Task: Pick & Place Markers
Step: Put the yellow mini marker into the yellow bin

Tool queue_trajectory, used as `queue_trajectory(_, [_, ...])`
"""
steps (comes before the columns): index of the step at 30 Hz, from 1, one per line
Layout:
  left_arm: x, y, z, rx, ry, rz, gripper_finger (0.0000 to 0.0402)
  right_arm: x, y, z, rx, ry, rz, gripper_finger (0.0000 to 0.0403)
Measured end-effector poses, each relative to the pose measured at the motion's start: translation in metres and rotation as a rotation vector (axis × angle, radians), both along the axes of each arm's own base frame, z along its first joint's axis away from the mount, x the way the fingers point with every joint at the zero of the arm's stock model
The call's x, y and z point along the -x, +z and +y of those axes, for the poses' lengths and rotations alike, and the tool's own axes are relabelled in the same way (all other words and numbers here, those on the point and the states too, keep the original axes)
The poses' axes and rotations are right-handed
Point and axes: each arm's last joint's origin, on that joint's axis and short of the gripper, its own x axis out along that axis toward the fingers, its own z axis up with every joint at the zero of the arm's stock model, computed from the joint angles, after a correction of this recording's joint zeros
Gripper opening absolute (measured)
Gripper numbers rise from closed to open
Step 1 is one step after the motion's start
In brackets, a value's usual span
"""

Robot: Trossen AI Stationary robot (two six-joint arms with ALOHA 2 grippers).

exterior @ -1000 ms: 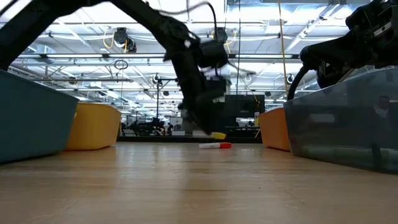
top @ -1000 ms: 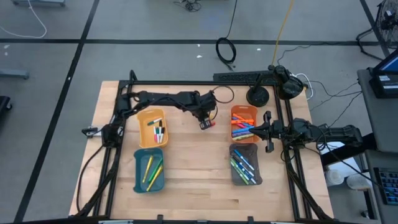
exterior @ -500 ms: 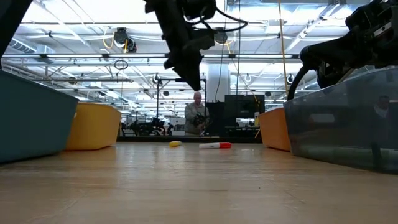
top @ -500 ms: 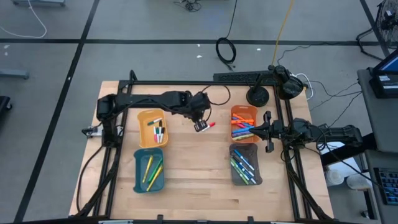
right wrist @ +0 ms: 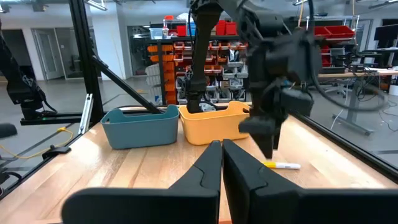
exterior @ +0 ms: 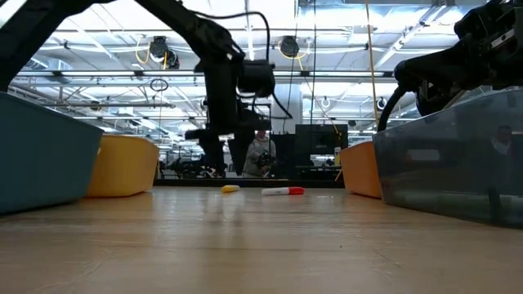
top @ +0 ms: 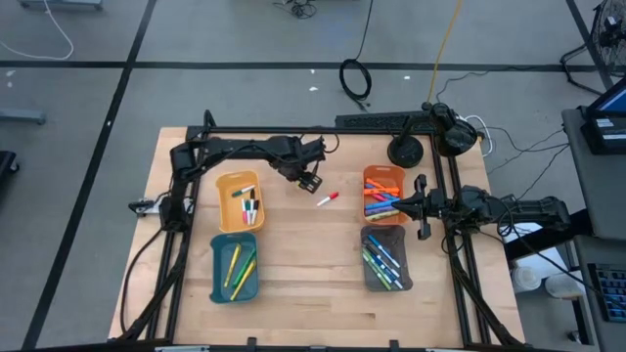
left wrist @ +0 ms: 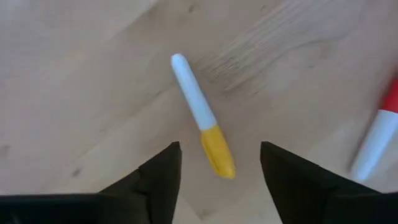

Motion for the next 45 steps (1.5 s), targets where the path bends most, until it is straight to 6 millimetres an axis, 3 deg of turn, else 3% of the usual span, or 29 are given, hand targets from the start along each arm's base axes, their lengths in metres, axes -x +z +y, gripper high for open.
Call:
queue_trajectory(5, [-0.002, -0.023, 0.009, 0.042, 0.017, 0.039, 0.0238, 0.0, 0.0, 0.0, 0.0, 0.0, 0.0, 0.0004])
queue_trajectory(12, [-0.002, -0.04, 0.019, 0.071, 0.048, 0.065, 0.0218, 0.0, 0.0, 0.0, 0.0, 0.0, 0.0, 0.0004])
queue_trajectory(18, [0.0, -0.041, 0.02, 0.083, 0.059, 0.073, 0.017, 0.0, 0.0, 0.0, 0.0, 0.0, 0.0, 0.0004])
queue_trajectory(27, [0.0, -0.042, 0.019, 0.103, 0.027, 0.077, 0.0038, 0.0, 0.0, 0.0, 0.0, 0.0, 0.0, 0.0004])
queue_trajectory(35, [0.0, -0.043, 0.018, 0.091, -0.054, 0.083, 0.0041, 0.0, 0.0, 0.0, 0.0, 0.0, 0.0, 0.0004])
queue_trajectory(41, [0.004, -0.025, 0.016, 0.064, -0.075, 0.066, 0.0047, 0.0, 0.0, 0.0, 0.0, 0.0, 0.001, 0.0004])
queue_trajectory(45, [0.012, 0.014, 0.005, 0.027, -0.082, 0.015, 0.0048, 0.0, 0.0, 0.0, 0.0, 0.0, 0.001, 0.0004])
